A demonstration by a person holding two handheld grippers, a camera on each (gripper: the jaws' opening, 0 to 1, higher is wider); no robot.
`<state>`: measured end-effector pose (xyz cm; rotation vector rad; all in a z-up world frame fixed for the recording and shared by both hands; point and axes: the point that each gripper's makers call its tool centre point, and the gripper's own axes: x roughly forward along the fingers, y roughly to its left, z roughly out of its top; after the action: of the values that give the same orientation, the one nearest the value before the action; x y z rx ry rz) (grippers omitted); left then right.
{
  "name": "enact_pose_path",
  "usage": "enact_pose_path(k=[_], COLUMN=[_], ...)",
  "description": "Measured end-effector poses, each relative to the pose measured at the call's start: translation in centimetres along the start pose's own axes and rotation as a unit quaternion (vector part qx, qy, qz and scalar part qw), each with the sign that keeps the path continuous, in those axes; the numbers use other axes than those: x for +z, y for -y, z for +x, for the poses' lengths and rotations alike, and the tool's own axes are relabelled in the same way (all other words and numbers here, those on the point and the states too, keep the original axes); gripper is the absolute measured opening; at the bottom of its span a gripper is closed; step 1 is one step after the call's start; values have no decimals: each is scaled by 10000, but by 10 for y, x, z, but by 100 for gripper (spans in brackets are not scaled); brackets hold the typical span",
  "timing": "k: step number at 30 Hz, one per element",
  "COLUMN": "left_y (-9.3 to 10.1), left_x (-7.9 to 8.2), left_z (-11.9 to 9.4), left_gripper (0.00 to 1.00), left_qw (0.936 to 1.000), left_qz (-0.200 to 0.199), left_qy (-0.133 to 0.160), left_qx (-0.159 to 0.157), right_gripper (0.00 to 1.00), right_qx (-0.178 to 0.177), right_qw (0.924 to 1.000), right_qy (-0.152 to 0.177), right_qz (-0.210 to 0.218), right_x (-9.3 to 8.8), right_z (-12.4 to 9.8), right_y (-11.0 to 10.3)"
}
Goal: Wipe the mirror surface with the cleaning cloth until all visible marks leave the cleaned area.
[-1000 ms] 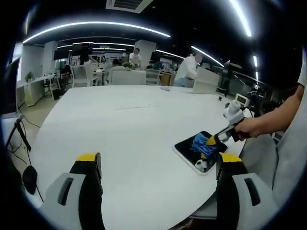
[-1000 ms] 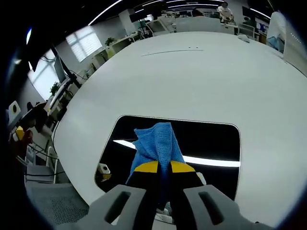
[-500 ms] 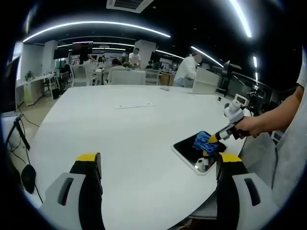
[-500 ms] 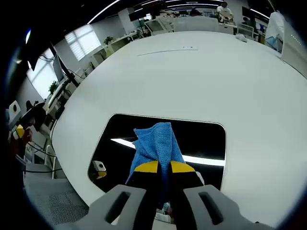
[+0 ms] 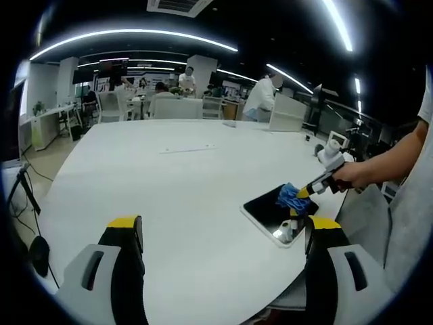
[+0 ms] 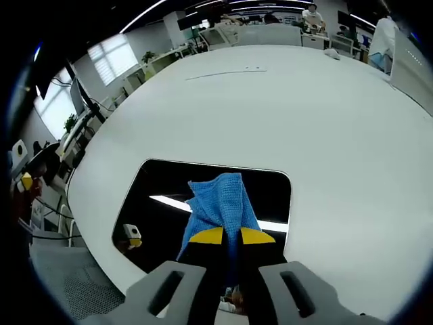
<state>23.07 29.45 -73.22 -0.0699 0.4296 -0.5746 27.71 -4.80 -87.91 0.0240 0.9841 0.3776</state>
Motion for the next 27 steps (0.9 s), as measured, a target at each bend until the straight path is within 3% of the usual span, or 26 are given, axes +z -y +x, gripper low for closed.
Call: enact_pose_path(k=[18, 27], left_y=[-2, 5], left_x=[-6, -22], left_z=[-1, 3], left_gripper=[99, 99], left_qw=[9999, 9991], left_qz=[113, 271], left_qy=[-104, -307], left_qx=[-31, -103], right_gripper=[2, 2], right_qx=[-169, -210], right_qw=[9998, 9996], right_qy=[-43, -23], right_qz=[107, 183], right_x=[-3, -3], right_z=[-7, -10], right_y=[25, 33])
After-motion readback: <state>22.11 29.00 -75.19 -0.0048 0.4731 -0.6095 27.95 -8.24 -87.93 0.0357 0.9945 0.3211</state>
